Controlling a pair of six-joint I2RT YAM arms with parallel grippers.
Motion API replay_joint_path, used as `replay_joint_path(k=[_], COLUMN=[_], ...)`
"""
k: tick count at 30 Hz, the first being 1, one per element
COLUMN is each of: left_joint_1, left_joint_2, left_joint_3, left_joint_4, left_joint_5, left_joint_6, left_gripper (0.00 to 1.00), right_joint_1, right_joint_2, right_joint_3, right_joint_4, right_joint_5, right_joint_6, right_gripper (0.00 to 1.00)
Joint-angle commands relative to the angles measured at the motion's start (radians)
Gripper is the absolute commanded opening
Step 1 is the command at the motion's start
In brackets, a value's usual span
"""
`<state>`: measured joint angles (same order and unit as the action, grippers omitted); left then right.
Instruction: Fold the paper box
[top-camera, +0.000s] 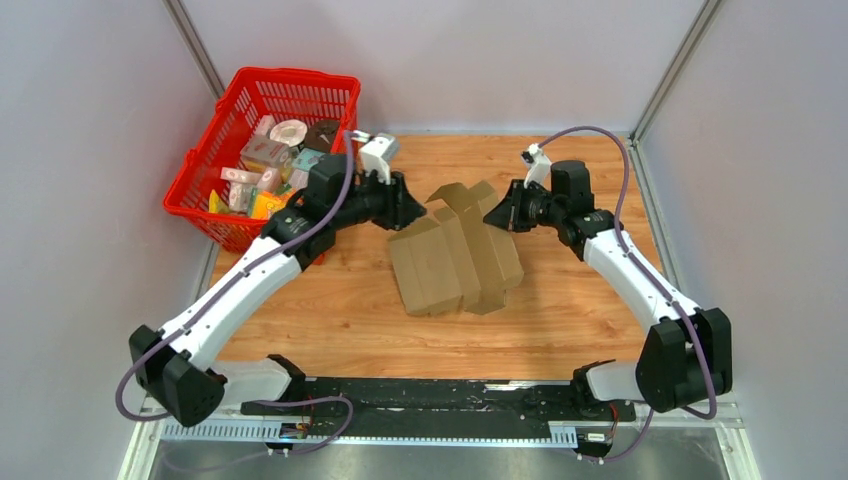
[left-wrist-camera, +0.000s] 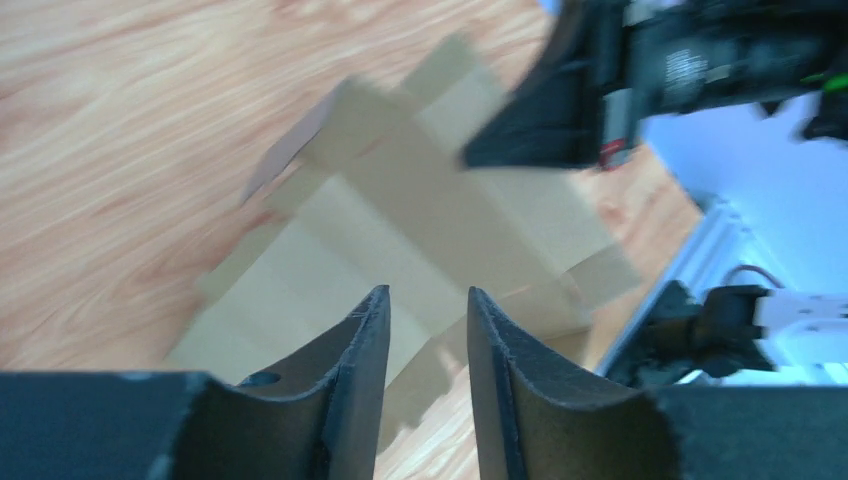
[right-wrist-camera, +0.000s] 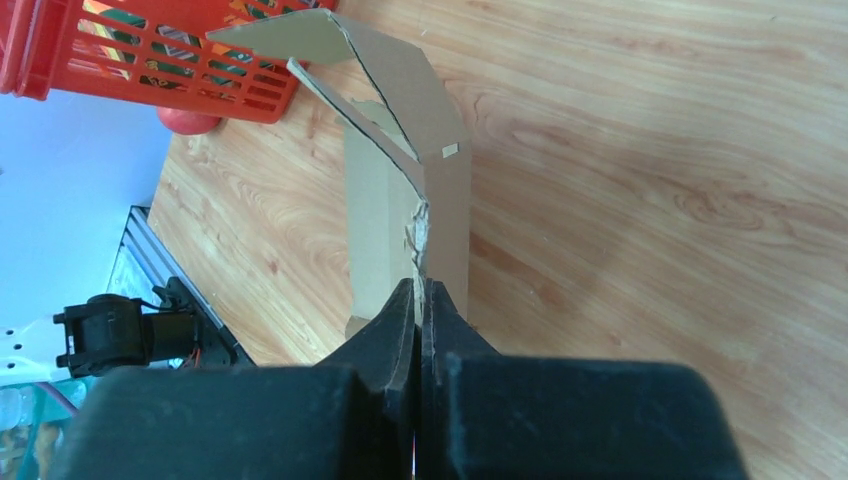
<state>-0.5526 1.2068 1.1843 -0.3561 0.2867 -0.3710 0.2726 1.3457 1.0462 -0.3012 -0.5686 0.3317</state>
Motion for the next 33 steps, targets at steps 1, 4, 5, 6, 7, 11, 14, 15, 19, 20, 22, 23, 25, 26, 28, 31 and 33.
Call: replay_joint_path(k=[1,4,5,6,7,11,14,15,19,20,22,23,25,26,28,31,33], left_joint_1=[-0.124,-0.130,-0.130,-0.129,-0.129,-0.130,-0.133,-0.135,-0.156,-0.162,-0.182,-0.188,-0.202,-0.205,-0.219,-0.246,-0.257], left_joint_2=[0.131,0.230,0.253,0.304,0.333,0.468,0.505,0.504,0.473,0.468,0.447,0.441,0.435,0.435,0.433,0.427,0.421], left_joint_3=[0.153,0.246,0.268,0.291,0.349,0.497,0.508,0.489,0.416,0.404,0.365,0.353,0.330,0.327,0.313,0.293,0.288], left_joint_4=[0.101,0.082,0.082,0.072,0.053,-0.041,-0.037,-0.024,0.046,0.054,0.075,0.091,0.114,0.117,0.134,0.160,0.158], left_joint_5=[-0.007,-0.084,-0.102,-0.113,-0.132,-0.074,-0.044,-0.044,-0.018,-0.017,-0.034,-0.035,-0.040,-0.040,-0.044,-0.069,-0.093], left_joint_6=[-0.023,-0.040,-0.029,-0.025,-0.020,0.000,-0.014,-0.019,-0.049,-0.052,-0.063,-0.066,-0.083,-0.089,-0.103,-0.114,-0.117], left_gripper=[0.38,0.32,0.32,0.32,0.31,0.26,0.20,0.18,0.10,0.08,0.06,0.06,0.04,0.04,0.02,0.01,0.04], right_joint_1=[0.008,0.023,0.028,0.033,0.037,0.059,0.057,0.057,0.059,0.059,0.060,0.060,0.060,0.060,0.060,0.060,0.060], right_joint_2=[-0.059,-0.075,-0.077,-0.079,-0.082,-0.115,-0.129,-0.132,-0.129,-0.128,-0.125,-0.125,-0.125,-0.125,-0.125,-0.128,-0.131], right_joint_3=[-0.061,-0.113,-0.127,-0.132,-0.133,-0.143,-0.150,-0.152,-0.153,-0.153,-0.153,-0.155,-0.158,-0.158,-0.158,-0.163,-0.163], right_joint_4=[0.141,0.209,0.218,0.230,0.231,0.235,0.244,0.244,0.249,0.251,0.249,0.251,0.261,0.261,0.263,0.269,0.261], right_joint_5=[-0.043,-0.083,-0.105,-0.115,-0.120,-0.113,-0.103,-0.099,-0.096,-0.090,-0.093,-0.100,-0.108,-0.108,-0.106,-0.117,-0.111], right_joint_6=[0.070,0.052,0.044,0.040,0.035,0.010,0.010,0.013,0.024,0.024,0.032,0.035,0.041,0.044,0.043,0.050,0.049], right_gripper=[0.00,0.00,0.00,0.00,0.00,0.00,0.00,0.00,0.00,0.00,0.00,0.00,0.00,0.00,0.00,0.00,0.00])
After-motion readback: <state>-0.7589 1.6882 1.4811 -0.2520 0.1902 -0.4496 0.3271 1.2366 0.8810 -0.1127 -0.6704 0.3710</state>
